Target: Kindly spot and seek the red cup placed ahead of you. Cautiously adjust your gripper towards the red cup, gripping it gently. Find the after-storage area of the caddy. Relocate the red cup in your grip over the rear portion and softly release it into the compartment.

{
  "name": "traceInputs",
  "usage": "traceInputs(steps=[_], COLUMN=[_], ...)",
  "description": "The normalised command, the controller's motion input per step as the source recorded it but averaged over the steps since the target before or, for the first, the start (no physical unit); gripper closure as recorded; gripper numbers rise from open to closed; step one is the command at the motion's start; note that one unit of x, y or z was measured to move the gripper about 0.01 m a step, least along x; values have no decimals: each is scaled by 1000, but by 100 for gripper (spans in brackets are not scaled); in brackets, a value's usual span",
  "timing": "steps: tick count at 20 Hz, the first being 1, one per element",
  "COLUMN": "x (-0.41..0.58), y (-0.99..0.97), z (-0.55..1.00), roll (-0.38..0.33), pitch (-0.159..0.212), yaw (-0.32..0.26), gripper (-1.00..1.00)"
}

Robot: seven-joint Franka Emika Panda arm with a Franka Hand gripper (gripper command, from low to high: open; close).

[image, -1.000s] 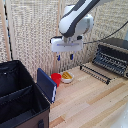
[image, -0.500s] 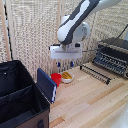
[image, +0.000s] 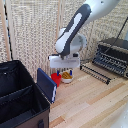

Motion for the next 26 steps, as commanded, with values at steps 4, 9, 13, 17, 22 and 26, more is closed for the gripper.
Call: traceInputs(steps=[4,9,13,17,22,26], x=[0,0,0,0,-21,75], y=[171,221,219,122,11,-64], z=[-161,-118,-110,-94,-9,239], roll=[-104,-116,-110,-62,-20,0], pitch=[34,2,1,6,-23,-63], yaw=[-33,-2,-2,-9,-116,-186], gripper=[100,100,100,100,100,100])
